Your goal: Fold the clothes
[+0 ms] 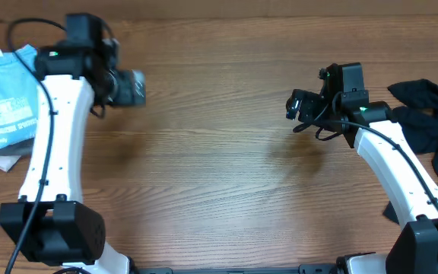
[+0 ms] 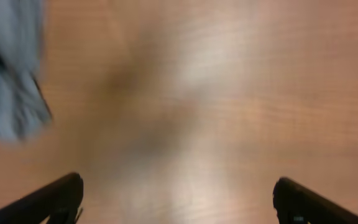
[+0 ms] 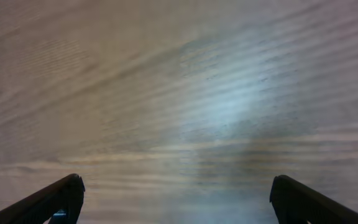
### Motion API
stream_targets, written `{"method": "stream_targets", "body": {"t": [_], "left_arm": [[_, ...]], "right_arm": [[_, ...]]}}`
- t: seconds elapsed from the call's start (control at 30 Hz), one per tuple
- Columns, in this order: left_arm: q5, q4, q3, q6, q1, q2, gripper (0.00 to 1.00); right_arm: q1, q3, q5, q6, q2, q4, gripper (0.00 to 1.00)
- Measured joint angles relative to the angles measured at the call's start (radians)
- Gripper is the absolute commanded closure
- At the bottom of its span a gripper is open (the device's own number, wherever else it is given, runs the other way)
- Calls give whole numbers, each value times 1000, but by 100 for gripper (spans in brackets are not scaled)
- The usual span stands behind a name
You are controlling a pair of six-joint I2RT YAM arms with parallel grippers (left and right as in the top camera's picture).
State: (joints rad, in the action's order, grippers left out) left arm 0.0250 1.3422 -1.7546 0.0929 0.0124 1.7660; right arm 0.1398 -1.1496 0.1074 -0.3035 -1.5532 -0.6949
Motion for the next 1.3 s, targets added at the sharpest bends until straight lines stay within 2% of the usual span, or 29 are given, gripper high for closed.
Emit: {"method": "stream_targets", "body": {"t": [0.2, 0.37, 0.47, 0.57, 0.8, 1.0, 1.13, 1.3], "left_arm": [[-15, 245, 0, 1, 40, 0, 0], [-59, 285, 0, 36, 40, -3, 0], [-70, 233, 2, 51, 41, -45, 0], [-78, 136, 20, 58, 53, -168, 0], [-83, -131, 160, 39, 80, -648, 0], [-112, -229, 377, 34, 80, -970, 0], [-152, -234, 495, 34, 80, -1057, 0], [-179, -232, 541, 34, 80, -1054, 0]], "right_arm": [[0, -1, 1, 24, 52, -101, 0], [0, -2, -2, 28, 206, -169, 0], [0, -5, -23, 24, 339, -205, 0], [0, -5, -60, 12, 449, -206, 0], [0, 107, -145, -26, 690, -135, 0], [0, 250, -257, -89, 851, -144, 0], [0, 274, -285, -104, 866, -190, 0], [0, 275, -298, -112, 846, -198, 0]]}}
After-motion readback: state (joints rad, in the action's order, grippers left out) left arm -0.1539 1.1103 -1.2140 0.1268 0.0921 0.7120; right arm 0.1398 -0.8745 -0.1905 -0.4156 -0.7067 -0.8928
